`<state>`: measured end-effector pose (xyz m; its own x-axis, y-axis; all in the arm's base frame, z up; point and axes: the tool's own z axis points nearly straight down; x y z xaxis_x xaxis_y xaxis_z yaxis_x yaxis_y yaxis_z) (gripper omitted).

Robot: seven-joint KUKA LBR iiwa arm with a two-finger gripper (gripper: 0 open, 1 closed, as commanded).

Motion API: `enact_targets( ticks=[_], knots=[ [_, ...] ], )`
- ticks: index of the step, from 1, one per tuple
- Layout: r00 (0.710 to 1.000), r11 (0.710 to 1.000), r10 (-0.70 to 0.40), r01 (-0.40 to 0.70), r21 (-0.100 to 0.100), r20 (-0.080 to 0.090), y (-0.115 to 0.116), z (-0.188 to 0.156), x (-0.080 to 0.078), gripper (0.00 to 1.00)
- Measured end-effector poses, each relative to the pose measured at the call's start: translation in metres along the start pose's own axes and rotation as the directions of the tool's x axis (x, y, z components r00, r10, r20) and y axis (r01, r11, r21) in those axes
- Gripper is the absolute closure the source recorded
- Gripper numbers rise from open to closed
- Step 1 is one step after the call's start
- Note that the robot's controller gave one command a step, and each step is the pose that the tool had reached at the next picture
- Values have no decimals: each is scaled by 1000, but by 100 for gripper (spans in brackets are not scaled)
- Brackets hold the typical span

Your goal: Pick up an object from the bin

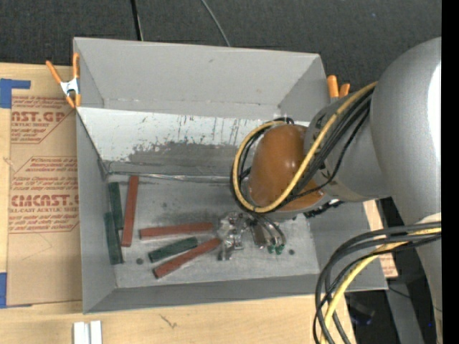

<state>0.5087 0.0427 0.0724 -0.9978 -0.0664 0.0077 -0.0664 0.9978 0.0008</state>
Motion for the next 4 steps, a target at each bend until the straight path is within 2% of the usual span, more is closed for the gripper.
enact_targets(
  ticks=[1,2,3,4],
  knots=[
    [1000,1000,0,0,0,0,0,0,0,100],
    [999,999,-53,53,7,10,16,0,3,100],
    [999,999,-35,35,0,6,20,-32,18,100],
    [999,999,-52,52,1,10,30,-120,-3,0]
  ],
)
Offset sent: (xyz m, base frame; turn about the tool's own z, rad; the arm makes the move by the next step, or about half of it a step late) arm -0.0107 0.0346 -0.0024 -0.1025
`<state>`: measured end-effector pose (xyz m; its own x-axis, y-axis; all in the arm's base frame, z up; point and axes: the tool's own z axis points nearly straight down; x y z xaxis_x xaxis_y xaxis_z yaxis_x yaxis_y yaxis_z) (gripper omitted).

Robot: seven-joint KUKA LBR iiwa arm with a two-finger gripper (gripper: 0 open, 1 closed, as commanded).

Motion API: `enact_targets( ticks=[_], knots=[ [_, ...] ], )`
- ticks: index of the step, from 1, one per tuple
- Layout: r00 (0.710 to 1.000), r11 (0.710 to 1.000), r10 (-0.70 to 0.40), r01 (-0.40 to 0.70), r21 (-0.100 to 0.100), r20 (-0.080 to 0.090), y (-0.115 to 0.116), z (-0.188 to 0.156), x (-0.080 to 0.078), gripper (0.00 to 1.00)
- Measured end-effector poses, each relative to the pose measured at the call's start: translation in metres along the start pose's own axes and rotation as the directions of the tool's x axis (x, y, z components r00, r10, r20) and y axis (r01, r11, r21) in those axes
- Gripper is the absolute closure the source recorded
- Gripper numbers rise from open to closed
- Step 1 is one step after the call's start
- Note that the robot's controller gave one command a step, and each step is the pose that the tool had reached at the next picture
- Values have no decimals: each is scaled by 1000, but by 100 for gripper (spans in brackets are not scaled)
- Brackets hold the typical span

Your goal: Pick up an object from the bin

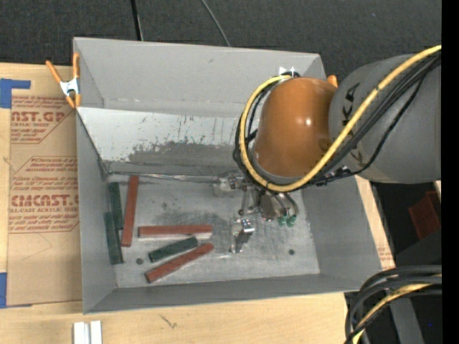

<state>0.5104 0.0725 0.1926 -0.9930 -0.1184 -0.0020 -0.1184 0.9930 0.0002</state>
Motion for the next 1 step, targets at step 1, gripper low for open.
enact_targets(
  ticks=[1],
  knots=[
    [1000,1000,0,0,0,0,0,0,0,0]
  ],
)
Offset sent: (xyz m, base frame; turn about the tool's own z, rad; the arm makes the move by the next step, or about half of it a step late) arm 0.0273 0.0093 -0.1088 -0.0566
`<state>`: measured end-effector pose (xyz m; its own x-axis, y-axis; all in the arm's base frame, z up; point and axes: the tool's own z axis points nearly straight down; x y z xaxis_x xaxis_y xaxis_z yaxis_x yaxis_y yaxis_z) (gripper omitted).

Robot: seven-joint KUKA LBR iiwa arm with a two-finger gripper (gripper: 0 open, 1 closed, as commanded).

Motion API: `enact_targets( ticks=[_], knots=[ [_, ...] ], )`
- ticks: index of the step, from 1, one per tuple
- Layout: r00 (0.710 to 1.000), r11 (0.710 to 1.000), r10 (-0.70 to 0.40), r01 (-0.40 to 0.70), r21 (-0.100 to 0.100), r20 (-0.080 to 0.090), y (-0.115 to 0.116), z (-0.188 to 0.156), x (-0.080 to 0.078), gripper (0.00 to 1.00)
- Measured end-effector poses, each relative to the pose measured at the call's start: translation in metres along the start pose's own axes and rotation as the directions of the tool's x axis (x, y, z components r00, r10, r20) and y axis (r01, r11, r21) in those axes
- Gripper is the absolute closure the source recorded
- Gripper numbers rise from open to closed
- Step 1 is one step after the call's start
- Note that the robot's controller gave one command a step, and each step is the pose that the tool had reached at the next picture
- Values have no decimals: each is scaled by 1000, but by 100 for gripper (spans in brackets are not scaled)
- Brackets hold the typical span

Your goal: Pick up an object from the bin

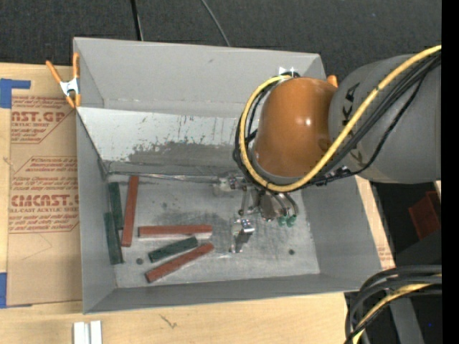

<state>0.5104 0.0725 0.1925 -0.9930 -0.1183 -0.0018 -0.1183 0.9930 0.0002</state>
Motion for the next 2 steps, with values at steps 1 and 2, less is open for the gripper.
enact_targets(
  ticks=[1,2],
  knots=[
    [999,1000,-31,31,0,6,3,59,-18,0],
    [1000,1000,5,-5,0,-8,31,120,7,100]
  ],
)
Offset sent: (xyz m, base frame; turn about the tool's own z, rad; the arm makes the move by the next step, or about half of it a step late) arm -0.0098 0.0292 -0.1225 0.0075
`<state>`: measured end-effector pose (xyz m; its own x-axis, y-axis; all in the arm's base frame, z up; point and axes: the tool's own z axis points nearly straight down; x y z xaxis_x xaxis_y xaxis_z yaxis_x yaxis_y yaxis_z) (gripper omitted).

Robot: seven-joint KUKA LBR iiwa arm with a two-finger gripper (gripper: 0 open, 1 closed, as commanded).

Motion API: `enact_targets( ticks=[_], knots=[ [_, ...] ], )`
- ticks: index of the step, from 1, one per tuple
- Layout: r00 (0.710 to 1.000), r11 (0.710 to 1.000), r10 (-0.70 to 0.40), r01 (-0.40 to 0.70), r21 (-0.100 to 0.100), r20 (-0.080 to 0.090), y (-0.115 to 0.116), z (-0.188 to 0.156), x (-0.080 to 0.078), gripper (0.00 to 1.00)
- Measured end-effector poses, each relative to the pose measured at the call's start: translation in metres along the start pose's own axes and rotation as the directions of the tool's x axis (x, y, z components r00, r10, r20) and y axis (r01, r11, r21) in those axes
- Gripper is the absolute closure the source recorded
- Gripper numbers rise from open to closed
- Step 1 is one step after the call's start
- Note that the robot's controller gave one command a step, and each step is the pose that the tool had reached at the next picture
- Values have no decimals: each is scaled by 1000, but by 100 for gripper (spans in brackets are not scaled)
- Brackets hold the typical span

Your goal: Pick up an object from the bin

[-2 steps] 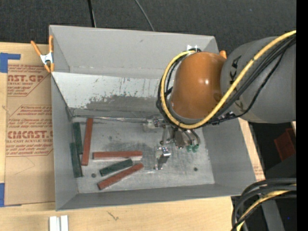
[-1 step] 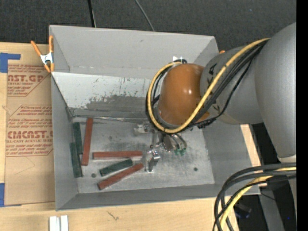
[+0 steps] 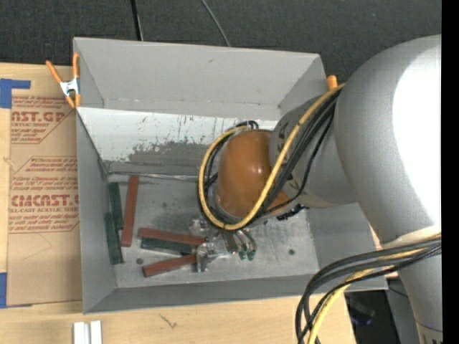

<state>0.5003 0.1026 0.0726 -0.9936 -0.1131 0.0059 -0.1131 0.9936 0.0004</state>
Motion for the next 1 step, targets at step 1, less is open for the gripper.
enact_targets(
  ticks=[1],
  knots=[
    [1000,1000,0,0,0,0,0,0,0,100]
  ],
)
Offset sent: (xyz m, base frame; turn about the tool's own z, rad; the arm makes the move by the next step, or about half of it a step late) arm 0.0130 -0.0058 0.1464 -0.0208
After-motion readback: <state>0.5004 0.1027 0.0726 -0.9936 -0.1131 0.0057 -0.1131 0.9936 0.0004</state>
